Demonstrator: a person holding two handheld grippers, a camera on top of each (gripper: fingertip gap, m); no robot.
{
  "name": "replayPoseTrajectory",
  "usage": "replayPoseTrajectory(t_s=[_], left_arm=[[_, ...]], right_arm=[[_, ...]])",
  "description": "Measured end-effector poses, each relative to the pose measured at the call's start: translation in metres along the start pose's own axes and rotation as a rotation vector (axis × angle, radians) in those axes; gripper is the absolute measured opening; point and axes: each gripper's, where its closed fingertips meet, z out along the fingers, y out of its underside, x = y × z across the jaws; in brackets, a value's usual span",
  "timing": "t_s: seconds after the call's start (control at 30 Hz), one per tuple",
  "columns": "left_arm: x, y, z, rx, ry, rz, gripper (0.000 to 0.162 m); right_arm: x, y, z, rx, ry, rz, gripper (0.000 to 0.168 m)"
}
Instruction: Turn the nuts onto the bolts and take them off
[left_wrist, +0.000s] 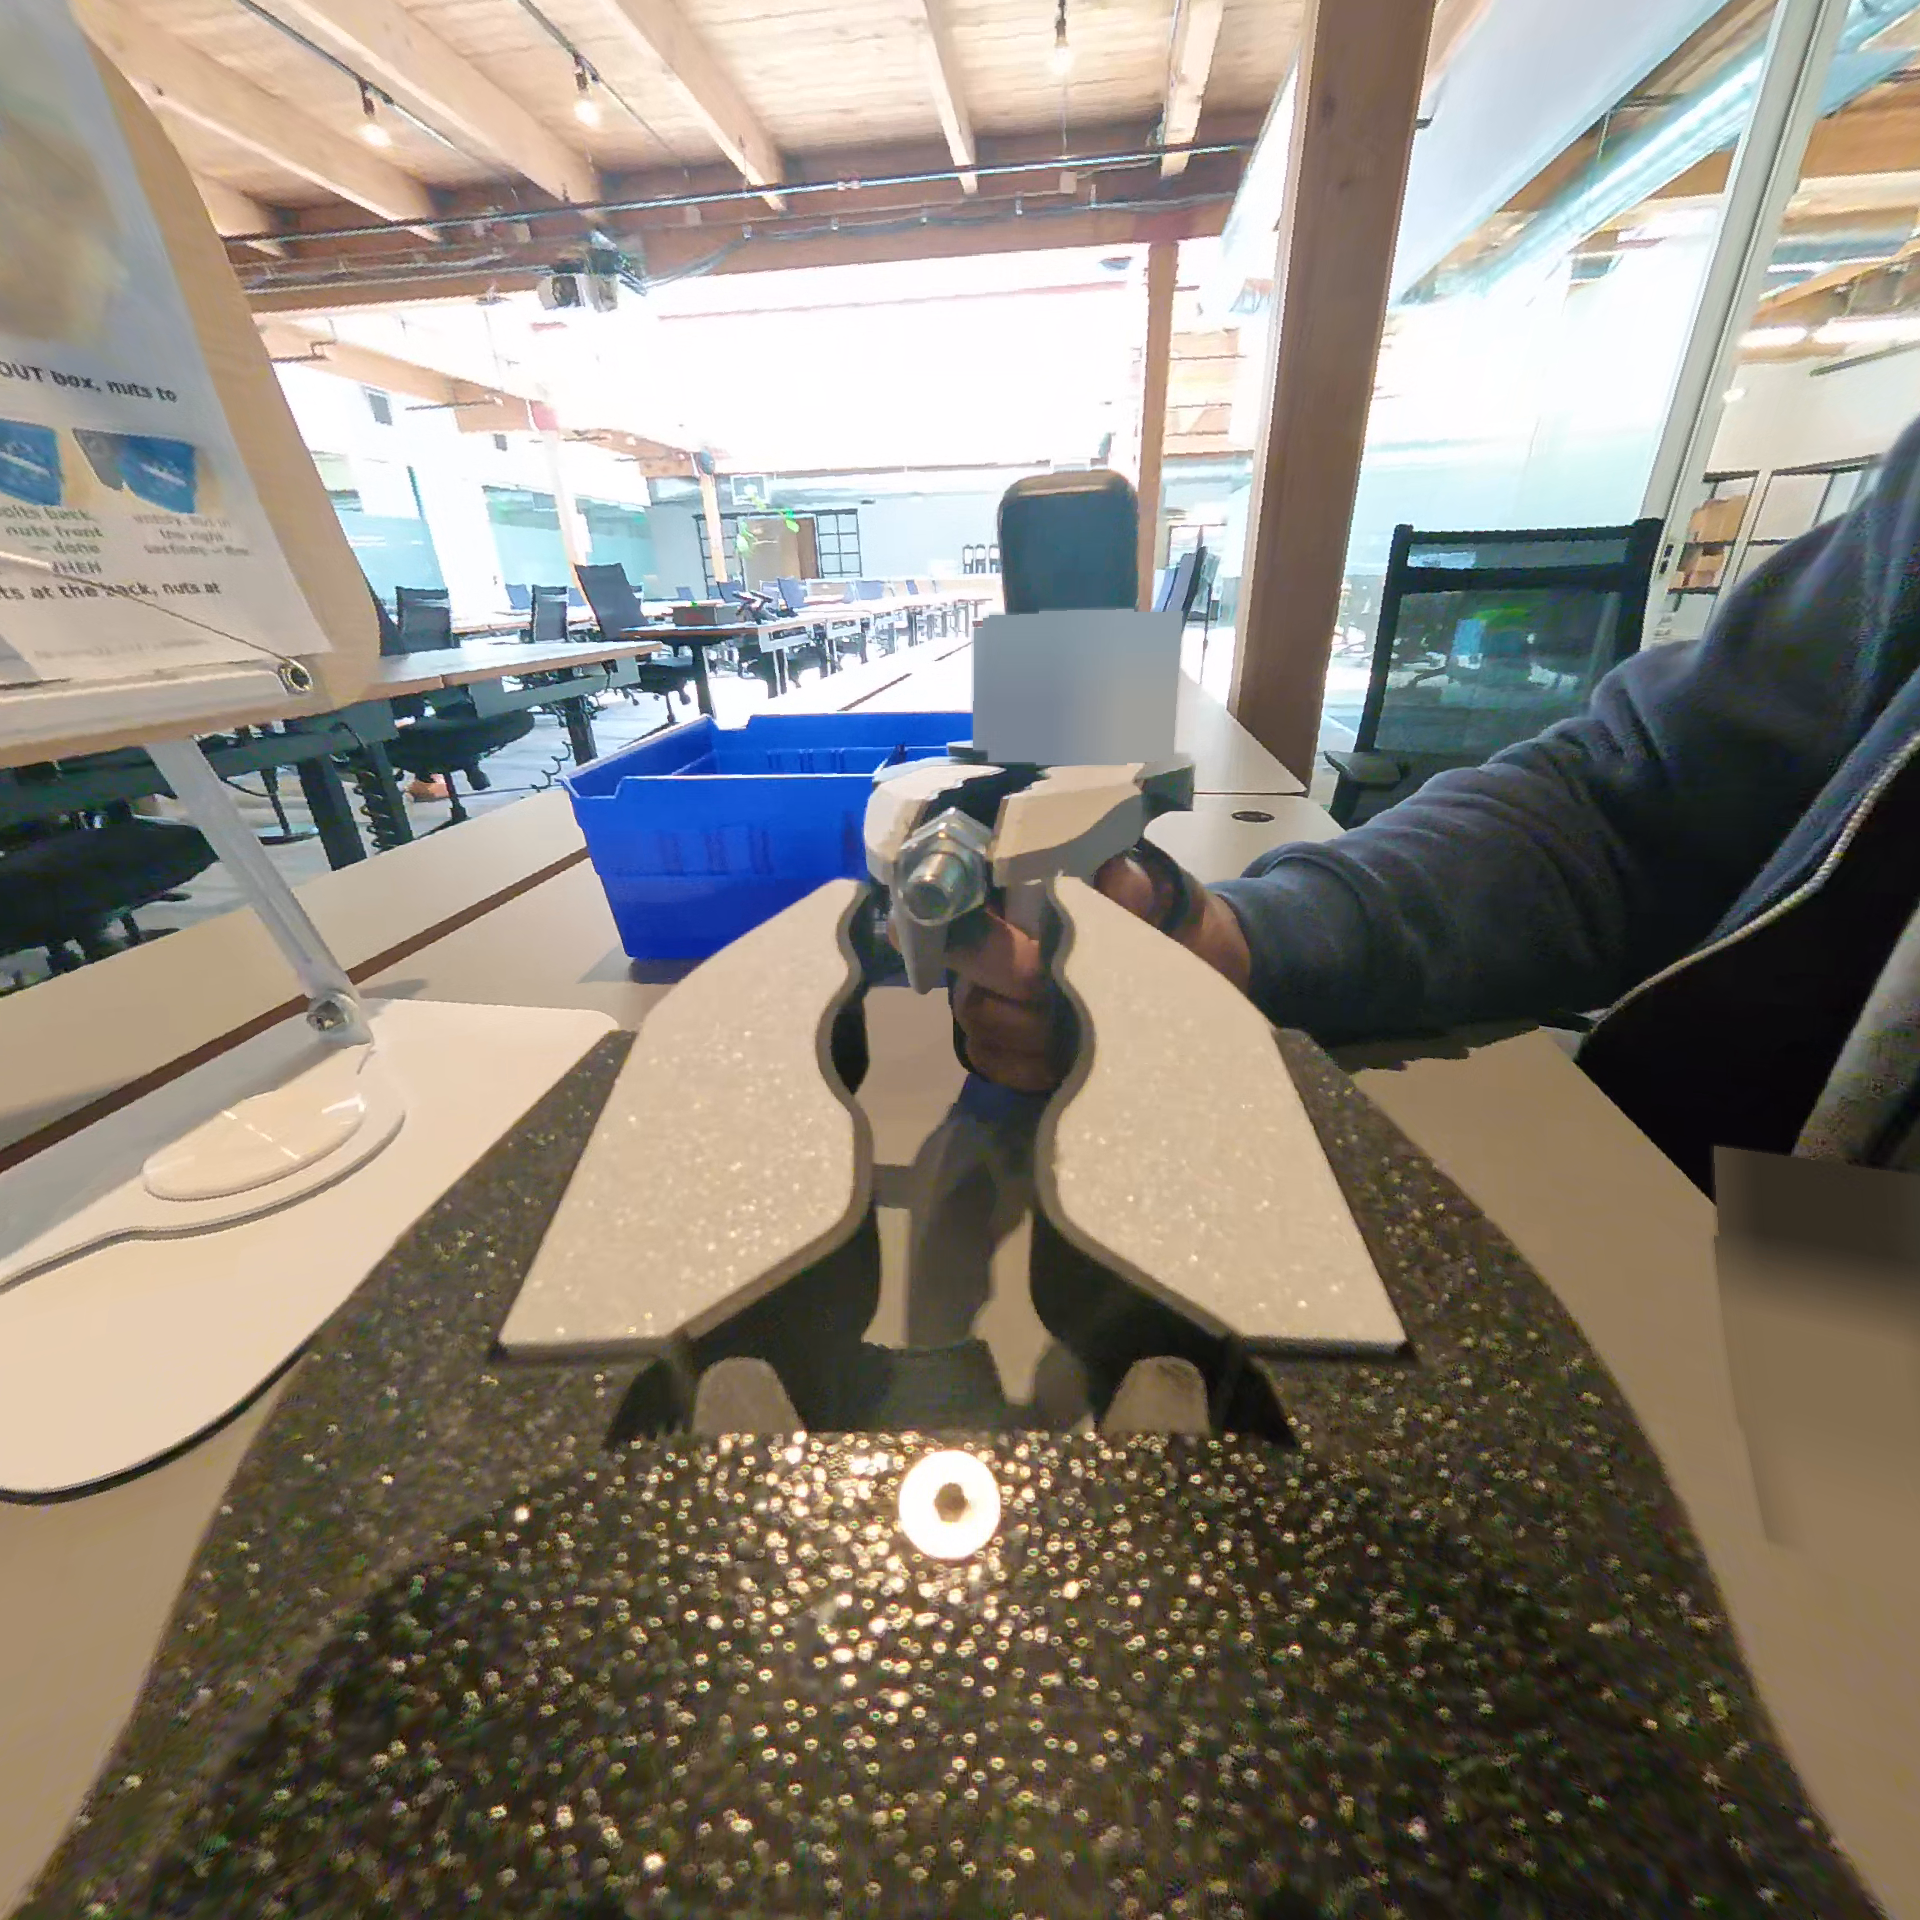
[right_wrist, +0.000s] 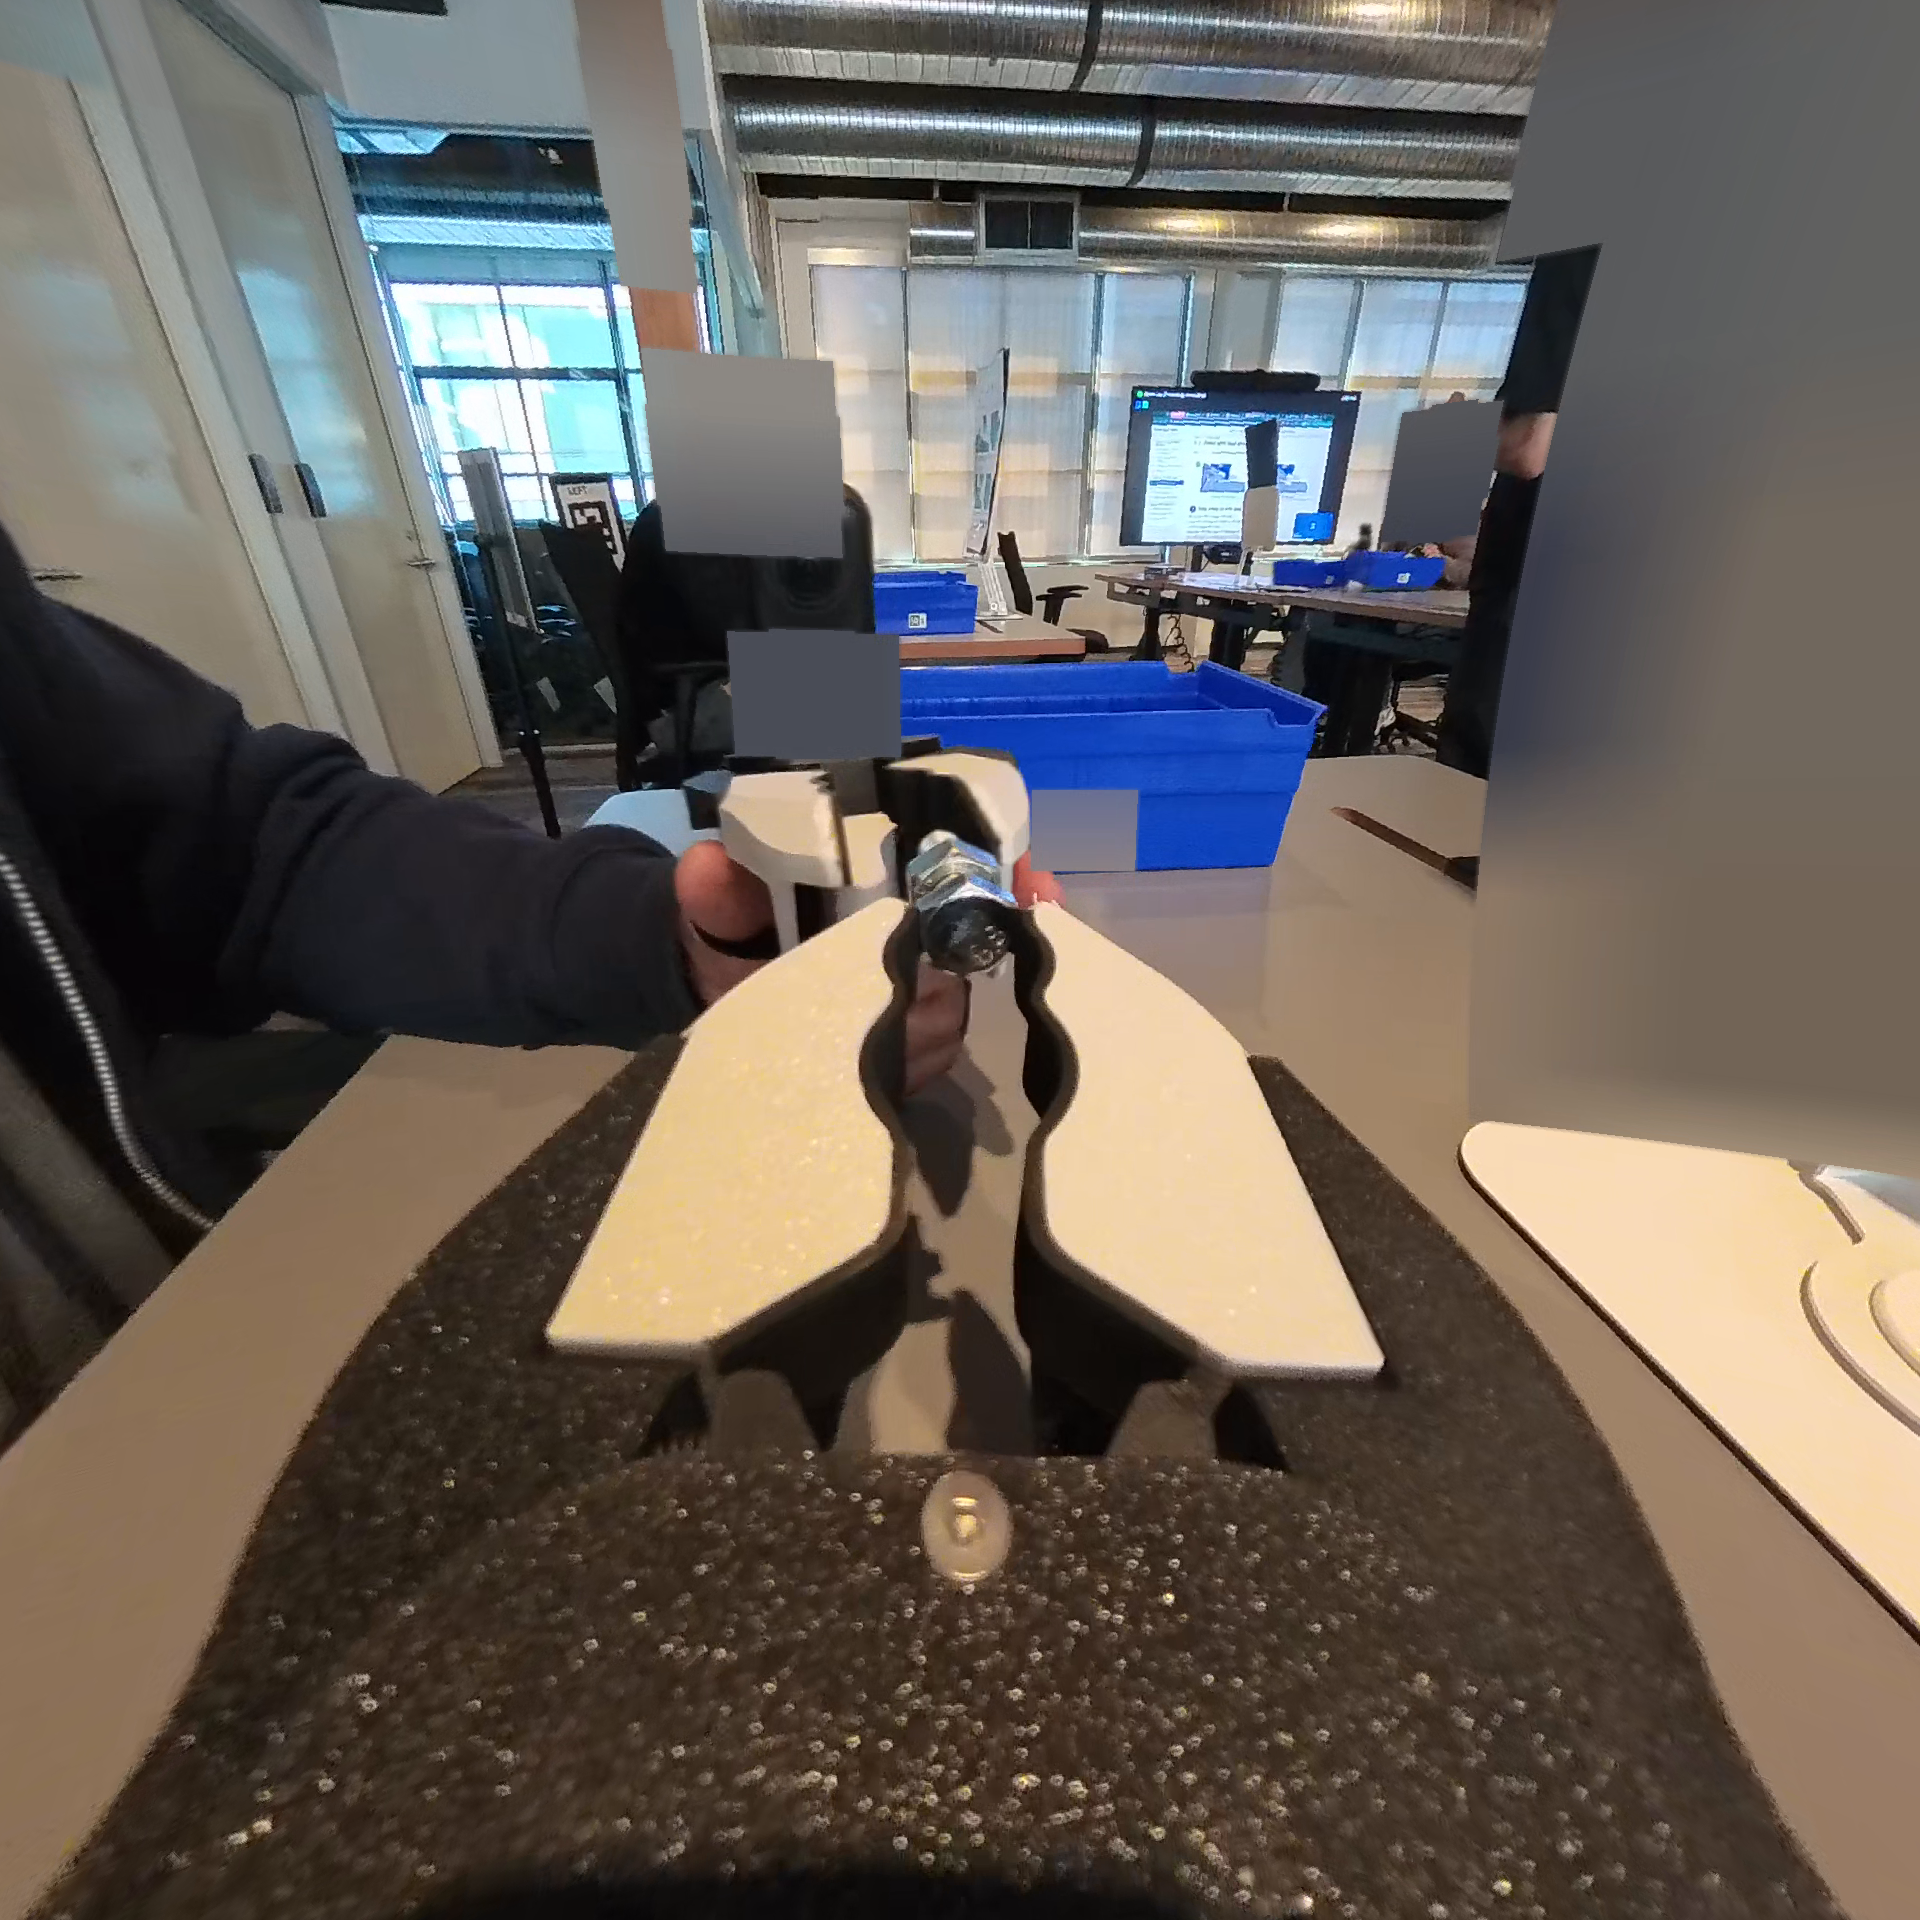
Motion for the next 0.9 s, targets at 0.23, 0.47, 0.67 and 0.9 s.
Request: replayPoseTrajectory(t_s=[0.23,0.47,0.67,0.9], left_arm=[[0.002,0.005,0.003,-0.01,0.014,-0.011,0.029],[0.004,0.008,0.004,-0.019,0.03,-0.011,0.024],[0.002,0.009,0.003,-0.022,0.035,-0.02,0.017],[-0.001,0.013,0.0,-0.109,-0.041,0.267,0.016]], right_arm=[[-0.005,0.003,0.005,-0.028,-0.013,-0.031,0.017],[-0.007,0.007,0.007,-0.035,-0.031,-0.019,0.016],[-0.007,0.008,0.008,-0.034,-0.039,0.001,0.016],[-0.006,0.011,0.01,-0.046,-0.063,0.076,0.016]])
